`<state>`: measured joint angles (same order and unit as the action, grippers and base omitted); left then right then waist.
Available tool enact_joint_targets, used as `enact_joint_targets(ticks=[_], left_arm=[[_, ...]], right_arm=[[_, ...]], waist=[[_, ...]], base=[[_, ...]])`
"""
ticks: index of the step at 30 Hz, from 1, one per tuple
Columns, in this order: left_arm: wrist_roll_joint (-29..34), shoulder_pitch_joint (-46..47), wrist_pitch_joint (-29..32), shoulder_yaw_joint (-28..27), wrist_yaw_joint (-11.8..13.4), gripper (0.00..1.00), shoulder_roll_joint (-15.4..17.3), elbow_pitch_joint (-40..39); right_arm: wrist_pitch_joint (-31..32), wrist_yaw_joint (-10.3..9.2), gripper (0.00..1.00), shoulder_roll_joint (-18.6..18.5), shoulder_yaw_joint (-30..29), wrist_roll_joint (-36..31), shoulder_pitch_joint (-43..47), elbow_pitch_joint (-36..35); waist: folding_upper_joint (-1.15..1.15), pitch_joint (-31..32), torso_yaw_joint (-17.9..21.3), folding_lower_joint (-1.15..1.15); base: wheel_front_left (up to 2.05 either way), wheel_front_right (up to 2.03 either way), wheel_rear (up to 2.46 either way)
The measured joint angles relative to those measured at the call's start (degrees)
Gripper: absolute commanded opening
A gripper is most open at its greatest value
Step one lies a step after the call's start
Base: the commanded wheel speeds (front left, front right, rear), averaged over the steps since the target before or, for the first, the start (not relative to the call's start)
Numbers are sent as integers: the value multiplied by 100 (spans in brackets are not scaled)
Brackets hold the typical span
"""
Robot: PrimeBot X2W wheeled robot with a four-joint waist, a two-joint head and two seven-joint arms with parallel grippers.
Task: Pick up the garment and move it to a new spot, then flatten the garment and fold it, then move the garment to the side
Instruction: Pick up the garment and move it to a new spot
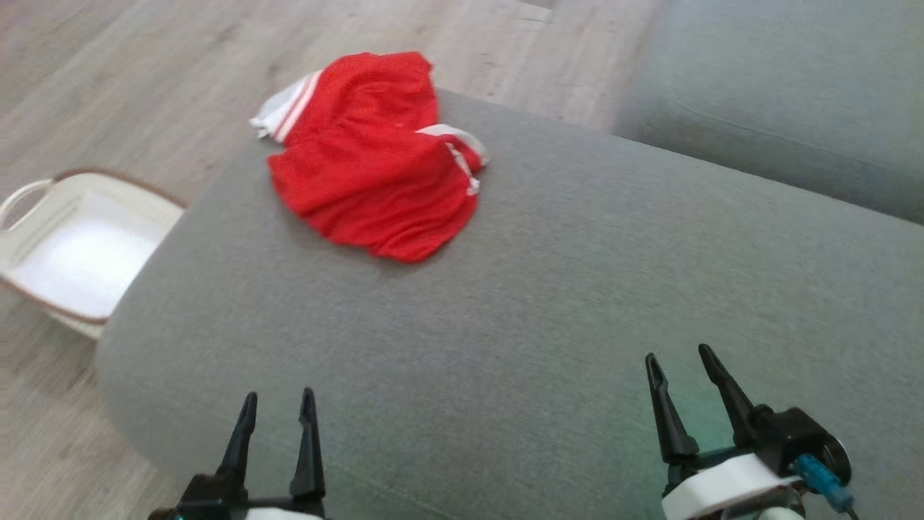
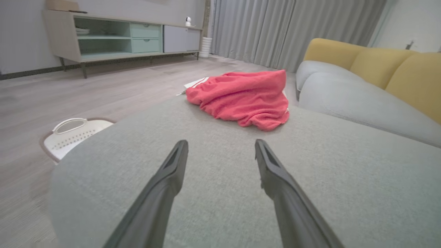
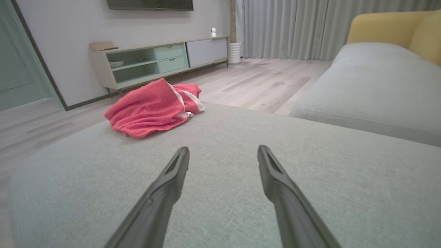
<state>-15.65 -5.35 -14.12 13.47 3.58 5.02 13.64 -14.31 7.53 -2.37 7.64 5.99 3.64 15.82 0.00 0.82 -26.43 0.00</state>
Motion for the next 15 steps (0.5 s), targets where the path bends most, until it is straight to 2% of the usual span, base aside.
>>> enact_joint_targets(ticks=[5,11,15], left_arm=[[-58,-121,0,-48,56,100,46,-26],[-149,-119,-1,-170,154,100,111,-187],[-151,-60,-8,-412,177,100,267,-594]], right_arm=[[0,0,100,1,97,-1,-16,0],[0,0,100,0,137,-62,-88,-13],[0,0,100,0,92,-167,-99,-127]], waist=[[0,2,-191,0],[0,-75,-29,0],[0,-209,113,0]], base=[[0,0,0],[0,0,0],[0,0,0]])
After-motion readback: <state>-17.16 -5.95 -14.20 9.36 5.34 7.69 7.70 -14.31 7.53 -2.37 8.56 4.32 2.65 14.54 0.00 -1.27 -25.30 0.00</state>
